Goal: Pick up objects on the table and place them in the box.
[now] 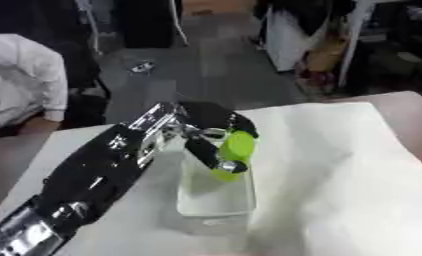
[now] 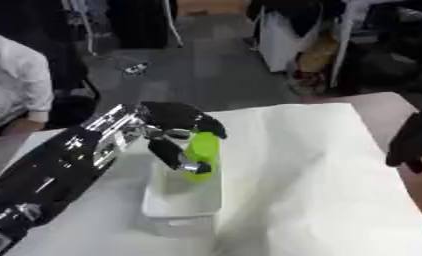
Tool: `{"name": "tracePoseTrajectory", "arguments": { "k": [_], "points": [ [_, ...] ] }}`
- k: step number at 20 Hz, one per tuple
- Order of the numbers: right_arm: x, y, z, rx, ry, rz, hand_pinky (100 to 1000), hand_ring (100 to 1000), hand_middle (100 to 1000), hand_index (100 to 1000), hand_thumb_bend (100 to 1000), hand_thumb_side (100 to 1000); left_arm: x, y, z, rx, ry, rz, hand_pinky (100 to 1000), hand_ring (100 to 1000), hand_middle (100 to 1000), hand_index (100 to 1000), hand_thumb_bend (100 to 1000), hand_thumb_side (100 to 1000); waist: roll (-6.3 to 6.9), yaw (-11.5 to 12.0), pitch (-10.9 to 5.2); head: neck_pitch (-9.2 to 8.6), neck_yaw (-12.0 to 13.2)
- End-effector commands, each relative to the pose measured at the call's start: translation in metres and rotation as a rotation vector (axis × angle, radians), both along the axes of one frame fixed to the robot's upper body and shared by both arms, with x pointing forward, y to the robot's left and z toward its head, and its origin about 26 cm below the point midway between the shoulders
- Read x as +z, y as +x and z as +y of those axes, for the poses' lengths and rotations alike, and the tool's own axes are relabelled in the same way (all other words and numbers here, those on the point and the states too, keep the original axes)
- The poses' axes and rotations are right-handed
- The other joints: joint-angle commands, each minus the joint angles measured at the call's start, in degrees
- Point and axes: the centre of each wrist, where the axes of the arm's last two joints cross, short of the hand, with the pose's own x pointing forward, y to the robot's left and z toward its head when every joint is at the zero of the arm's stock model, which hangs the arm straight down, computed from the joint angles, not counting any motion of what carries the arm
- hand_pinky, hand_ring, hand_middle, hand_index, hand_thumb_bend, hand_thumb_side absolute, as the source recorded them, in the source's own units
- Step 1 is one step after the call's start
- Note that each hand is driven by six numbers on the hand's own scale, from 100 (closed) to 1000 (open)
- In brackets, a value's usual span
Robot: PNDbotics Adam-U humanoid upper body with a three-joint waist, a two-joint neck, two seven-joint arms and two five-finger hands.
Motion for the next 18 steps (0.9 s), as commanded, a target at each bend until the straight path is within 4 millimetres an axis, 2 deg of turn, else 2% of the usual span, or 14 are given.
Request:
{"name": "tracePoseTrajectory", "arguments": {
  "k": [1, 3, 4, 5, 6, 7, 8, 9, 11, 12, 15, 16, 17, 18],
  "points": [
    [0.008, -0.002, -0.001, 0.002, -0.007, -0.028, 102, 368, 477, 592, 100, 806, 0.012, -0.002, 0.006, 0.003, -0.051, -0.026, 1000, 1000, 1000, 1000, 366, 1000, -0.2, 0.1, -0.71, -0.87, -0.3],
    [0.008, -0.002, -0.001, -0.001, -0.008, -0.027, 101, 368, 477, 592, 100, 807, 0.01, -0.005, 0.011, 0.013, -0.087, -0.018, 1000, 1000, 1000, 1000, 387, 1000, -0.2, 0.3, -0.71, -0.97, -0.5],
    [0.008, -0.002, -0.001, -0.003, -0.009, -0.026, 101, 368, 477, 592, 100, 807, 0.009, -0.006, 0.013, 0.021, -0.097, -0.011, 1000, 1000, 1000, 1000, 444, 1000, -0.21, 0.4, -0.72, -0.93, -0.6],
    [0.007, -0.002, -0.002, -0.004, -0.011, -0.026, 101, 368, 477, 592, 100, 807, 0.007, -0.006, 0.015, 0.028, -0.104, -0.003, 1000, 1000, 1000, 1000, 431, 1000, -0.22, 0.5, -0.73, -0.9, -0.7],
    [0.007, -0.002, -0.002, -0.005, -0.013, -0.025, 101, 368, 477, 592, 100, 807, 0.005, -0.007, 0.016, 0.037, -0.101, 0.012, 1000, 1000, 1000, 1000, 618, 1000, -0.26, 0.5, -0.72, -0.95, -0.8],
    [0.007, -0.002, -0.002, -0.006, -0.014, -0.025, 101, 368, 477, 592, 100, 803, 0.005, -0.007, 0.016, 0.042, -0.101, 0.025, 1000, 1000, 1000, 1000, 597, 1000, -0.31, 0.6, -0.72, -1.0, -0.9],
    [0.007, -0.002, -0.002, -0.006, -0.015, -0.025, 100, 368, 477, 592, 100, 808, 0.004, -0.007, 0.015, 0.037, -0.113, 0.036, 1000, 1000, 1000, 1000, 510, 1000, -0.37, 0.7, -0.69, -1.09, -0.9],
    [0.006, -0.002, -0.002, -0.007, -0.015, -0.026, 101, 368, 477, 592, 100, 808, 0.003, -0.008, 0.014, 0.031, -0.134, 0.049, 1000, 1000, 1000, 1000, 513, 1000, -0.42, 0.7, -0.67, -1.17, -1.0],
    [0.006, -0.002, -0.002, -0.007, -0.015, -0.026, 100, 368, 477, 592, 100, 808, -0.007, -0.007, 0.013, 0.024, -0.229, 0.106, 1000, 1000, 1000, 1000, 398, 1000, -0.53, 0.7, -0.57, -1.31, -1.0],
    [0.006, -0.002, -0.002, -0.008, -0.014, -0.027, 100, 368, 477, 592, 100, 808, -0.01, -0.008, 0.013, 0.023, -0.277, 0.132, 1000, 1000, 1000, 1000, 287, 1000, -0.57, 0.7, -0.53, -1.37, -1.0],
    [0.007, -0.002, -0.002, -0.01, -0.01, -0.029, 101, 368, 477, 592, 100, 807, -0.009, -0.013, 0.011, -0.021, -0.508, 0.146, 1000, 1000, 1000, 1000, 250, 1000, -0.51, 0.7, -0.48, -1.65, -1.1],
    [0.007, -0.002, -0.002, -0.011, -0.008, -0.03, 102, 369, 476, 591, 100, 804, -0.01, -0.016, 0.011, -0.04, -0.611, 0.141, 903, 987, 1000, 1000, 249, 1000, -0.5, 0.8, -0.43, -1.87, -1.5],
    [0.008, -0.002, -0.003, -0.013, -0.003, -0.032, 101, 368, 477, 592, 100, 807, -0.012, -0.022, 0.012, -0.065, -0.77, 0.135, 1000, 1000, 1000, 1000, 251, 1000, -0.46, 0.8, -0.37, -2.13, -2.1],
    [0.008, -0.002, -0.003, -0.016, 0.006, -0.035, 106, 368, 472, 587, 100, 794, -0.015, -0.03, 0.011, -0.09, -0.927, 0.132, 717, 831, 886, 935, 242, 1000, -0.49, 0.9, -0.25, -2.46, -3.3]
  ]
}}
